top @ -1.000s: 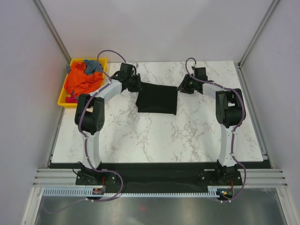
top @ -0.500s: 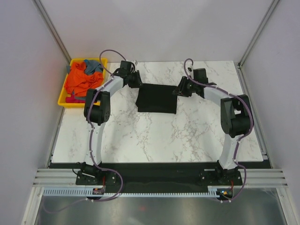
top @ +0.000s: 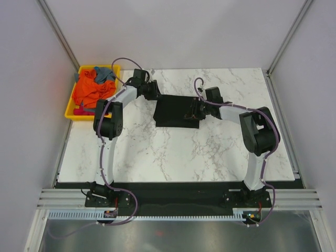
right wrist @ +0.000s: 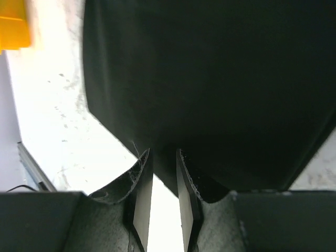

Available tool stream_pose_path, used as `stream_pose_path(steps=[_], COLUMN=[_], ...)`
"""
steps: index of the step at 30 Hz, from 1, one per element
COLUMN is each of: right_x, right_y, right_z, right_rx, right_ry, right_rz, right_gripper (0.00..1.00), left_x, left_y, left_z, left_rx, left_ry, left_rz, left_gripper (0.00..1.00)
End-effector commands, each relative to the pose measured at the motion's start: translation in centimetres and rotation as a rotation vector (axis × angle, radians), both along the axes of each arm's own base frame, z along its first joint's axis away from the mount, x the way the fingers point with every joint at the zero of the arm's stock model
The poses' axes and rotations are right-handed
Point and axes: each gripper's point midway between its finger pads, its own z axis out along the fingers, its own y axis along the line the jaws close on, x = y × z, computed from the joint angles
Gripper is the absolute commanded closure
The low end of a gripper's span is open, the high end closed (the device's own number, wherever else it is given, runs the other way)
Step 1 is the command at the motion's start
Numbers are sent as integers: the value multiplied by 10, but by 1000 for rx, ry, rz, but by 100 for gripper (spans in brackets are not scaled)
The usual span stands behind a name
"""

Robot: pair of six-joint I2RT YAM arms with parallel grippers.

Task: Fold and stack the t-shirts
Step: Neatly place the folded tshirt to the corner

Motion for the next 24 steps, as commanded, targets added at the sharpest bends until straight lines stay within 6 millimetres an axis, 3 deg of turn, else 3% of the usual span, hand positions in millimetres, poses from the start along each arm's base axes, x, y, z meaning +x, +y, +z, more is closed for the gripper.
stream_pose_path(steps=[1,3,6,10,11,12,13,15,16,18,20,24], right_x=[-4,-6,-3,3,4,5,6,8,9,12,14,17], right_y=[-12,-17,-21,-16,-15,-13,-13,-12,-13,-14,-16,-24], right_z=[-15,-25,-22,10,17,24,34,44,49,51,49,39], right_rx=[-53,-81,-102,-63,-55,-41,-33,-26,-27,-36,-45,-64], right_ry=[-17,-8,-19,-69,-78,-84,-100,-112,-118,-119,-119,-106], right_rz=[-21,-36,-47,-55,-56,-57,-57,-62,-65,-74,-82,-95], right_gripper=[68,69,69,68,67,67,66,64,64,60,58,55], left_x=[-9,-9,-19,-44,-52,-66,-71,-91,-93,-107,-109,-119], left_y=[-8,-2,12,30,32,34,33,34,33,35,31,26], left_z=[57,73,89,98,95,79,85,65,68,52,51,26], left_rx=[-52,-32,20,63,65,66,56,47,34,30,4,-20], left_ry=[-66,-79,-66,-47,-31,18,4,58,42,75,57,102], left_rz=[-38,-7,43,113,120,126,124,115,112,107,91,61], left_gripper=[65,65,63,55,55,55,55,55,55,55,54,53])
